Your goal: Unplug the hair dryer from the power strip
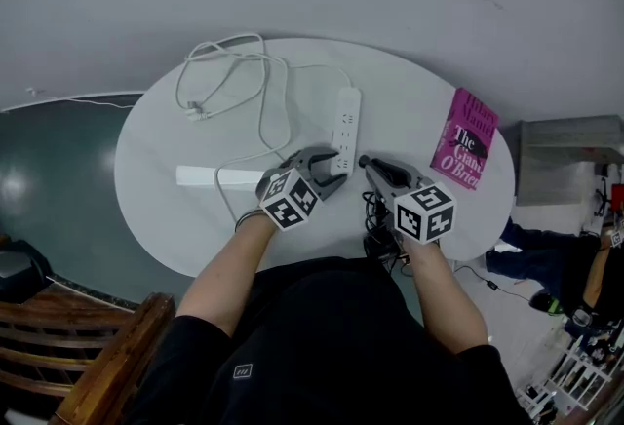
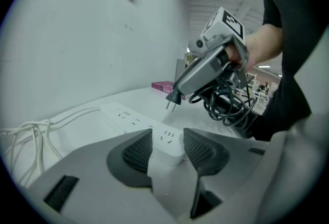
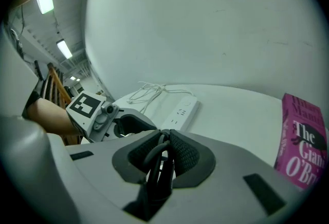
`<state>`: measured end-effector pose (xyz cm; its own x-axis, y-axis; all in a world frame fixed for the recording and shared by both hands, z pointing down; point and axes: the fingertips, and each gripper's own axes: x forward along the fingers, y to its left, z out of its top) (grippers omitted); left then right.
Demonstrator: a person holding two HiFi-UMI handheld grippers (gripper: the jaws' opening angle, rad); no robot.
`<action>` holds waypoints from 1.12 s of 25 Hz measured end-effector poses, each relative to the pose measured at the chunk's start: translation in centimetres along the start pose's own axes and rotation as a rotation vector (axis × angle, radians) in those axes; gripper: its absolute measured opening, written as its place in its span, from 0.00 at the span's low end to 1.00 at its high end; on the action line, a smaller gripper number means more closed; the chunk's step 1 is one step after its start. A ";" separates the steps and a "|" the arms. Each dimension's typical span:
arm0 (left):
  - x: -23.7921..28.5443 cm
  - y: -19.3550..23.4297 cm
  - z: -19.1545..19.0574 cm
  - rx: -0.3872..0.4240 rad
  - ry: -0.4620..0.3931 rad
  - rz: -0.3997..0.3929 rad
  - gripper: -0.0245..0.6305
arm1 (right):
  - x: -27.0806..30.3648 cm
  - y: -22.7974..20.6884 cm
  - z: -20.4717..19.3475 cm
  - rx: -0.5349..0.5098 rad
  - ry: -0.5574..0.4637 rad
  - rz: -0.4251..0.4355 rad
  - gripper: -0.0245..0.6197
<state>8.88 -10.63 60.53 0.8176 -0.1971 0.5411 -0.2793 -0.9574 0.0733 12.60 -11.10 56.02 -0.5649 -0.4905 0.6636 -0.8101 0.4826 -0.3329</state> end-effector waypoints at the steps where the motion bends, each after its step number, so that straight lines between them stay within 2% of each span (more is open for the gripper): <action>1: -0.2 0.0 0.4 -0.022 -0.012 0.002 0.34 | -0.3 -0.9 0.0 0.023 -0.013 -0.020 0.15; 8: -2.5 0.1 3.1 -0.071 -0.098 0.030 0.34 | -1.3 -8.5 -0.5 0.198 -0.060 -0.166 0.15; 13: -5.6 0.6 4.4 -0.113 -0.153 0.083 0.34 | -1.0 -11.5 -1.8 0.295 -0.059 -0.224 0.15; 17: -8.7 1.6 5.7 -0.109 -0.207 0.163 0.33 | -0.5 -12.4 -2.6 0.326 -0.055 -0.238 0.15; 22: -12.3 1.7 6.9 -0.113 -0.276 0.207 0.31 | -0.6 -11.9 -2.0 0.320 -0.078 -0.264 0.16; 28: -14.5 1.5 7.6 -0.115 -0.334 0.224 0.29 | -4.0 -11.7 -1.3 0.369 -0.194 -0.304 0.22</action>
<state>0.47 -10.81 46.42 0.8432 -0.4736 0.2543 -0.5078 -0.8570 0.0877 24.58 -13.80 58.13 -0.2861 -0.7111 0.6422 -0.9237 0.0265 -0.3821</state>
